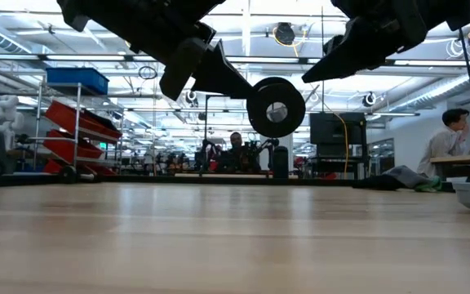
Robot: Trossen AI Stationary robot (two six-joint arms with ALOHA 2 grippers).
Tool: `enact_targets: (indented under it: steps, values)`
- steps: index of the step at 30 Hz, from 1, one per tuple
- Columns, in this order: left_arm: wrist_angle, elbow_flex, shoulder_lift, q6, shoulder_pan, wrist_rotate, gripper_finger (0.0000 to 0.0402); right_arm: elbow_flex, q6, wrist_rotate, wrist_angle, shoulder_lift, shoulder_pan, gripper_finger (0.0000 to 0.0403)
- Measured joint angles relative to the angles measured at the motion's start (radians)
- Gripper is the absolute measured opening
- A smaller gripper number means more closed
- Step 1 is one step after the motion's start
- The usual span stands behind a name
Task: Coil cords
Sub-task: Uncoil the white cable wire from the spool
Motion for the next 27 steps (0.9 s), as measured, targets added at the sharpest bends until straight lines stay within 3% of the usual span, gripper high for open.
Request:
enact_targets:
  steps: [27]
  values:
    - [0.008, 0.000, 0.000, -0.026, -0.003, 0.027, 0.0000, -0.001, -0.038, 0.042, 0.057, 0.079, 0.004, 0.0147]
